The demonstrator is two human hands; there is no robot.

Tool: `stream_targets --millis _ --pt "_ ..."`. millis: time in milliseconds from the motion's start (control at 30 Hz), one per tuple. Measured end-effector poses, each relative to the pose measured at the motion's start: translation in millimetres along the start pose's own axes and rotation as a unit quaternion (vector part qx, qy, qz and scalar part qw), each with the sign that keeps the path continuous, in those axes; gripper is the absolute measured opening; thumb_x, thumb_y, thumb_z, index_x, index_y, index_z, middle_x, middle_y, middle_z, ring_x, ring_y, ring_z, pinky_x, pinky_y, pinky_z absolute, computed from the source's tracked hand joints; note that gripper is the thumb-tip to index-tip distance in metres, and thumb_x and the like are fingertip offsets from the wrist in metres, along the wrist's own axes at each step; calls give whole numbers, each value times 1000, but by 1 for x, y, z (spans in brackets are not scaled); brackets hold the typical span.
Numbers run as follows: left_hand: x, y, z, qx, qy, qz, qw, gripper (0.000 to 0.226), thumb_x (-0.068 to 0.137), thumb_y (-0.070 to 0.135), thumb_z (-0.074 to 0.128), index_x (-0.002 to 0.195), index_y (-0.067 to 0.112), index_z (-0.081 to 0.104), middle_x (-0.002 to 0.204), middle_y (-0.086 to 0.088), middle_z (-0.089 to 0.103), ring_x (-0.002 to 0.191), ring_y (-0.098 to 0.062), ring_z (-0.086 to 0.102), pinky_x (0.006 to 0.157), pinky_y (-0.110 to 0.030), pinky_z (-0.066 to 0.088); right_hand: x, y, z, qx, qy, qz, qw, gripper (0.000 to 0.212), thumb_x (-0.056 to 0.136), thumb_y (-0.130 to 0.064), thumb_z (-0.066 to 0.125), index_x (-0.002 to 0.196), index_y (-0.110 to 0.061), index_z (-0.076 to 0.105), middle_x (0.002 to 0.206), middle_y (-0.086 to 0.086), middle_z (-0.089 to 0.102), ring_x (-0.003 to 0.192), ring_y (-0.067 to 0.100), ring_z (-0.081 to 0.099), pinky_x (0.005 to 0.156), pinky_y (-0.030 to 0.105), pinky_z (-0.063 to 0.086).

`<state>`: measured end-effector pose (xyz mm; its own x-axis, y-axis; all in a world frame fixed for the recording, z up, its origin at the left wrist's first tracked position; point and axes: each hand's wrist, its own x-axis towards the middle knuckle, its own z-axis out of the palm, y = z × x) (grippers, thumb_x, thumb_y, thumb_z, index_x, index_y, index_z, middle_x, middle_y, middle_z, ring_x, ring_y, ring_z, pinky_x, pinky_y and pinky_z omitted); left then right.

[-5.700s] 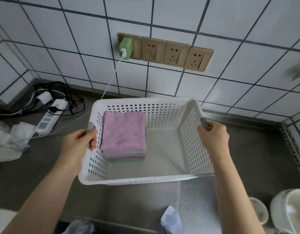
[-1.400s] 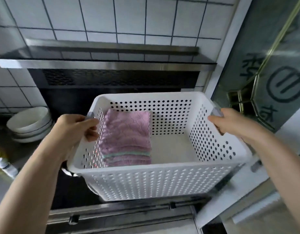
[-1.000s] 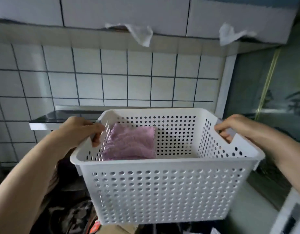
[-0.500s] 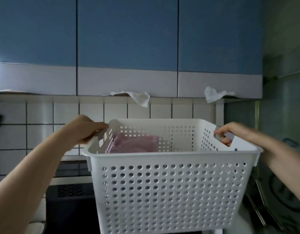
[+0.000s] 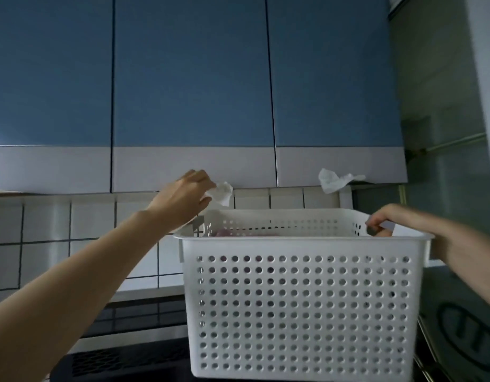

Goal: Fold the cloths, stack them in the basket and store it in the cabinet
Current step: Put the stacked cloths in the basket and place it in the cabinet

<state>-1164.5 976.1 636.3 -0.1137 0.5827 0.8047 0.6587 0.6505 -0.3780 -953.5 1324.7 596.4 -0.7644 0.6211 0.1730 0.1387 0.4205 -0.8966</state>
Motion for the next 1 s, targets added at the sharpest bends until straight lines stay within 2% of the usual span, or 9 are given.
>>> stream_targets --millis 100,300,400,500,667,767,867,1000 --pt "11 -1 18 6 3 -10 1000 32 86 10 64 117 8 63 112 -12 62 103 -31 56 81 -46 52 -1 -1 -2 -4 15 -3 1000 13 82 -15 60 79 -3 62 50 9 58 36 19 52 48 26 39" --pt "19 1 32 -21 17 -61 998 27 86 13 65 112 3 64 104 -13 59 101 -31 53 85 -44 49 -5 -11 7 9 19 -2 1000 19 87 -16 58 95 0 60 79 16 59 58 25 54 53 27 42" --pt "19 2 24 -49 24 -68 996 29 84 15 69 111 4 65 103 -13 58 99 -29 52 85 -40 48 0 -18 19 -3 11 -5 1000 21 85 -16 59 100 0 61 75 15 59 51 22 53 47 23 40" --pt "12 1 8 -65 35 -63 995 29 83 16 71 110 6 66 100 -11 59 95 -30 55 81 -43 49 5 -24 33 -19 13 -7 1000 15 83 -14 62 90 -2 63 63 10 57 37 15 49 37 17 37" --pt "-12 1 -23 -129 114 -76 982 22 78 21 76 94 10 69 88 -5 59 78 -25 56 69 -34 48 2 -32 49 -8 -16 -10 1000 11 84 -13 61 91 -4 61 67 11 56 37 15 49 37 18 37" --pt "-28 4 -39 -164 164 -96 968 23 78 29 76 83 11 62 83 0 54 71 -18 51 62 -27 43 -3 -37 55 28 -40 -15 999 11 85 -9 58 94 -2 60 74 13 59 47 17 53 42 22 42" --pt "-42 7 -52 -189 226 -116 949 25 77 20 75 75 7 54 78 -2 51 68 -20 47 60 -23 38 -6 -42 61 36 -49 -30 998 14 85 -6 58 96 1 61 81 17 60 56 21 55 50 26 46" --pt "-62 3 -67 -171 265 -153 936 26 75 11 76 77 8 51 79 -2 52 69 -16 44 60 -22 34 -12 -53 72 0 -47 -48 998 6 85 -2 58 82 2 60 81 19 59 56 22 53 55 29 43"
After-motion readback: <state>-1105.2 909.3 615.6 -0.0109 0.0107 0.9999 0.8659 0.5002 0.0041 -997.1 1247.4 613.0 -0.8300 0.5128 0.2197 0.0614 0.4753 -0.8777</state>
